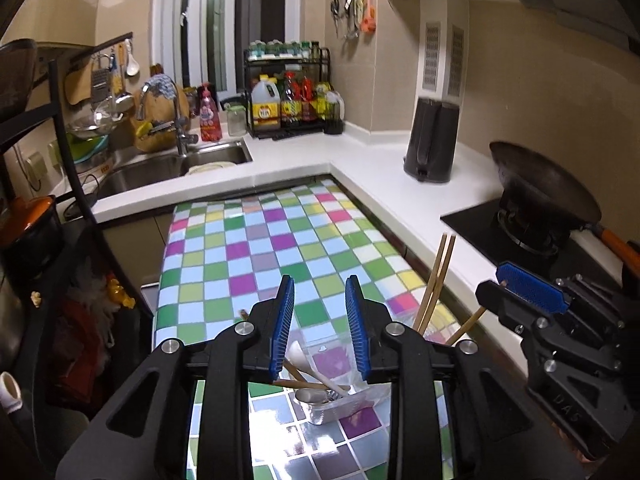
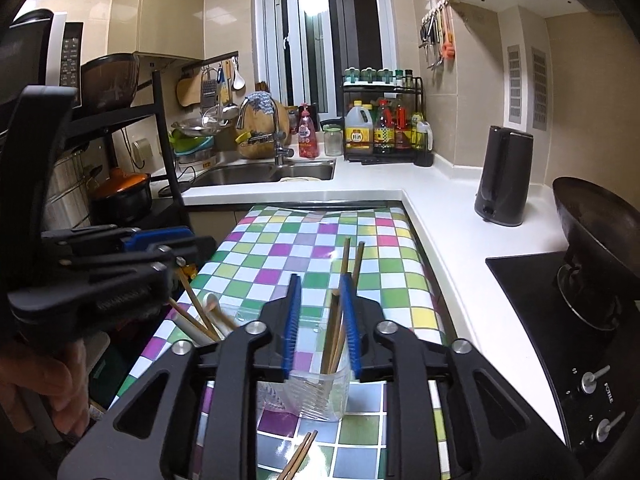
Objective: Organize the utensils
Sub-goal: 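Lower the spoon into the container with the left tool while the right tool lowers its chopstick, then open both, then withdraw both open tools back toward the last two chopsticks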
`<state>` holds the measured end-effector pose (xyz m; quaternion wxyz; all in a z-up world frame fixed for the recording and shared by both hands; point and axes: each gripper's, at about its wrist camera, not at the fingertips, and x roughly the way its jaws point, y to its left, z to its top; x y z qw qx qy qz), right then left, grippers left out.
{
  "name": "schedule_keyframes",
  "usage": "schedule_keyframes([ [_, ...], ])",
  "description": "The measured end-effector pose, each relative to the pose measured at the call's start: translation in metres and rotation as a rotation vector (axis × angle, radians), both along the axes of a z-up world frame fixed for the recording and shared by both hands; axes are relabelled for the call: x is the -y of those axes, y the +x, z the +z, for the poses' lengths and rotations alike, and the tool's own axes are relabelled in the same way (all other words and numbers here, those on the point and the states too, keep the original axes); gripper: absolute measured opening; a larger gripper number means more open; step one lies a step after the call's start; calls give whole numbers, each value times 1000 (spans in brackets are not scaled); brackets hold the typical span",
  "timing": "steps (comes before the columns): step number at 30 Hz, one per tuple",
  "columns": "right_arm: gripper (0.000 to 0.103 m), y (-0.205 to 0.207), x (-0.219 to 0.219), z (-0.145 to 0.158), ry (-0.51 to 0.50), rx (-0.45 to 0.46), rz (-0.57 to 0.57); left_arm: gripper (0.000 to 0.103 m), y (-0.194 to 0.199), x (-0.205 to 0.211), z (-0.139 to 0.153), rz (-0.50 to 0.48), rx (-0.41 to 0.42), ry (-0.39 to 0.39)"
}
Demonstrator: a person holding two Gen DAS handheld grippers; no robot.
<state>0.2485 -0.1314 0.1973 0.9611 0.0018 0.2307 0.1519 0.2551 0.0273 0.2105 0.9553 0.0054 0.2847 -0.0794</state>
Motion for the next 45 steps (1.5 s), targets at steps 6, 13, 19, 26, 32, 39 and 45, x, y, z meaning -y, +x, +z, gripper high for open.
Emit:
schedule_keyframes([
  [6, 30, -33, 10, 16, -5, 68, -37, 32, -57, -10, 18, 44, 102, -45],
  [13, 33, -107, 21, 15, 30, 182, -101, 34, -138, -18, -17, 91, 144, -57],
  [19, 44, -156, 16, -30, 45, 149, -150, 34, -181, -16, -83, 106, 75, -32],
  [26, 44, -189, 6, -99, 23, 24, -183, 34, -207, -12, -139, 85, 20, -50],
  [32, 43, -201, -2, -143, -4, -46, -182, 34, -205, -18, -161, 125, -25, -73],
  [39, 38, -197, -10, -174, 13, -151, -164, 34, -204, -26, -170, 159, -46, -98],
  [45, 28, -191, -21, -197, 4, -240, -131, 34, -203, -26, -171, 164, -51, -108],
])
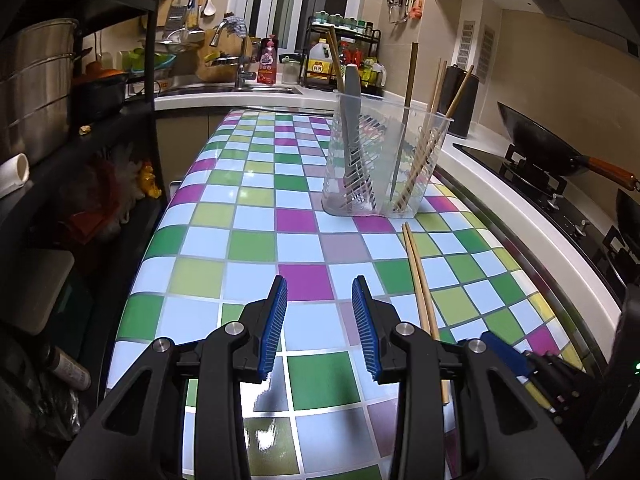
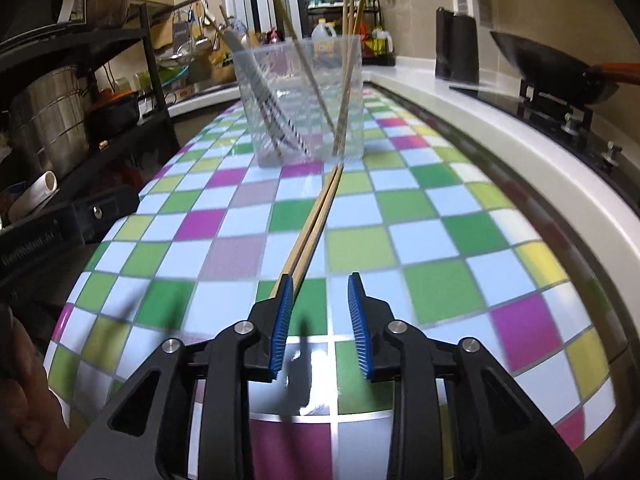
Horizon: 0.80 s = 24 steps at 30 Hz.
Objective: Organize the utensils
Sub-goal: 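Withdraw both open tools back toward the last two chopsticks, then close the right tool on a wooden chopstick while the left tool grasps the other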
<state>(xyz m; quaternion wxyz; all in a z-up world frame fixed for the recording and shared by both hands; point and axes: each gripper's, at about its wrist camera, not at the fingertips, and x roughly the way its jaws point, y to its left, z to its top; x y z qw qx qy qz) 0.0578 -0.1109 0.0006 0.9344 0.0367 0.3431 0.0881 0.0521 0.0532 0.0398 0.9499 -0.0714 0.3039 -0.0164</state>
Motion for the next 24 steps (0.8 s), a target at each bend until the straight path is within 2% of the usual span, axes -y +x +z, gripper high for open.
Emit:
schedule_keyframes([
  [6, 27, 1, -12, -9, -10, -34, 43, 34, 0, 2, -3, -7, -4, 2],
  [13, 27, 1, -18, -14, -70, -54, 32, 34, 0, 3, -3, -16, -4, 1],
  [15, 22, 1, -16, -14, -68, -55, 27, 34, 0, 5, -3, -21, -6, 3],
  [17, 10, 1, -12, -13, -67, -57, 12, 34, 0, 8, -4, -27, -10, 5],
  [24, 7, 3, 8, -14, -49, -60, -25, 34, 4, 33, -14, -89, -48, 21],
])
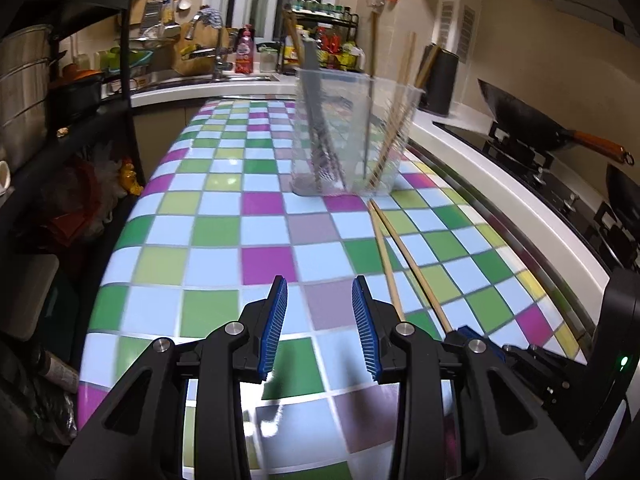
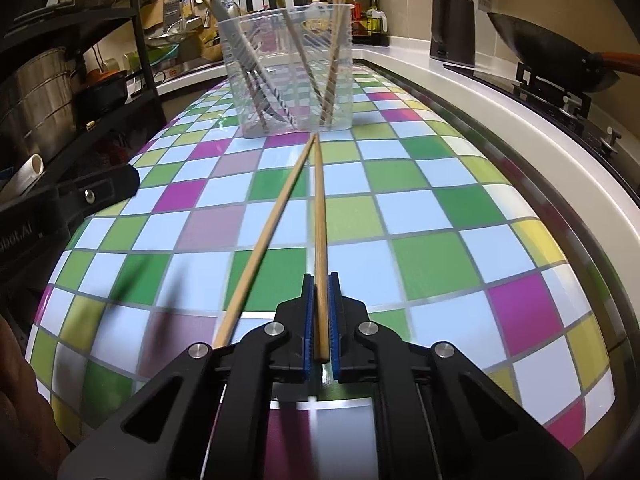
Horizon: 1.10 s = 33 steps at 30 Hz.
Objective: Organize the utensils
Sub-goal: 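Close the right tool on a wooden chopstick while the left tool grasps the other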
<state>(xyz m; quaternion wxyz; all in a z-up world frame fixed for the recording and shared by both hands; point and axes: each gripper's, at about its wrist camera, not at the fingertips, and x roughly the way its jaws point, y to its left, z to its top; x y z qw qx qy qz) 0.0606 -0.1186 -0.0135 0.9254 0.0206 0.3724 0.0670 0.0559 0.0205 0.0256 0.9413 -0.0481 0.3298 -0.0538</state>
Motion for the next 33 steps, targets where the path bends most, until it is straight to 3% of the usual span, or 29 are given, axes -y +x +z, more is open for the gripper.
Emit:
schedule_keyframes([
  [9, 7, 3, 30, -2, 5, 12, -58, 34, 4, 40, -24, -97, -84, 6],
  [24, 7, 2, 50, -3, -17, 17, -75, 34, 7, 65, -40, -116, -132, 103],
  [25, 7, 2, 49, -3, -17, 16, -75, 32, 7, 65, -40, -111, -130, 110],
  [28, 7, 2, 46, -2, -18, 10, -57, 7, 4, 58, -39, -89, -127, 112],
  [33, 7, -2, 34, -2, -22, 9, -6, 7, -4, 36, -41, -19, -117, 108],
])
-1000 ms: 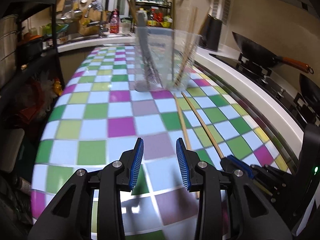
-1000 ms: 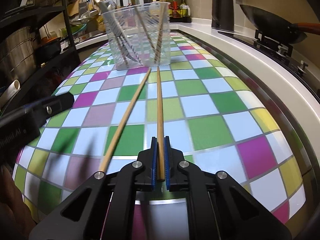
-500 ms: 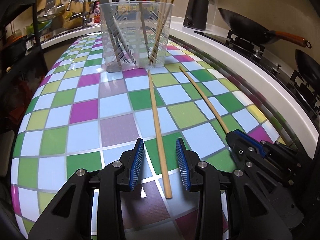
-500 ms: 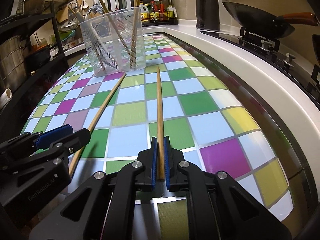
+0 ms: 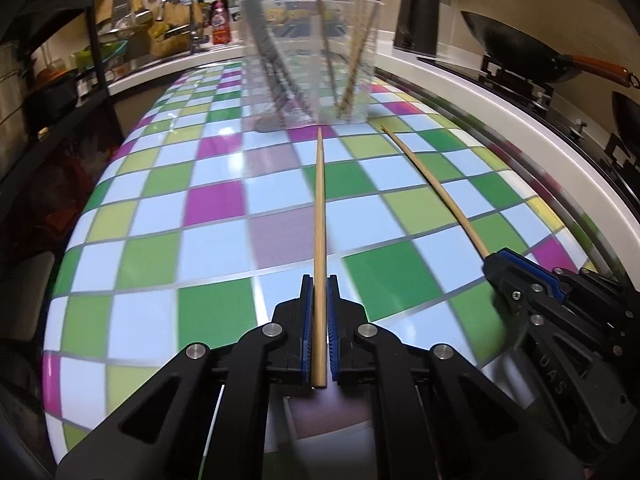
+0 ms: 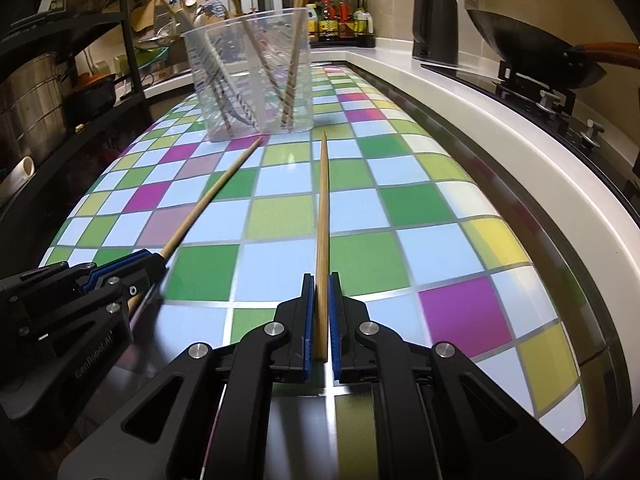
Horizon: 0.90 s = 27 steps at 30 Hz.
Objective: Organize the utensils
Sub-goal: 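Close the right tool on a wooden chopstick while the left tool grasps the other, then hold both grasped chopsticks just above the cloth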
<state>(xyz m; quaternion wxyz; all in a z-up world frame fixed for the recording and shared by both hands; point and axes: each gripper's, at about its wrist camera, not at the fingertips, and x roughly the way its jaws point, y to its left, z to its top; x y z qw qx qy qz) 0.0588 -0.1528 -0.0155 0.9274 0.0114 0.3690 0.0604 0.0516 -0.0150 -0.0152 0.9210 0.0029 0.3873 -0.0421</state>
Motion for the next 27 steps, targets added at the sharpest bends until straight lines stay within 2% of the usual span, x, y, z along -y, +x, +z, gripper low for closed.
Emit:
schedule_keyframes([
  [3, 8, -2, -5, 0, 0, 1, 18, 7, -5, -8, 0, 27, 3, -6],
  [27, 7, 1, -9, 0, -13, -3, 43, 7, -8, -9, -2, 31, 11, -38],
])
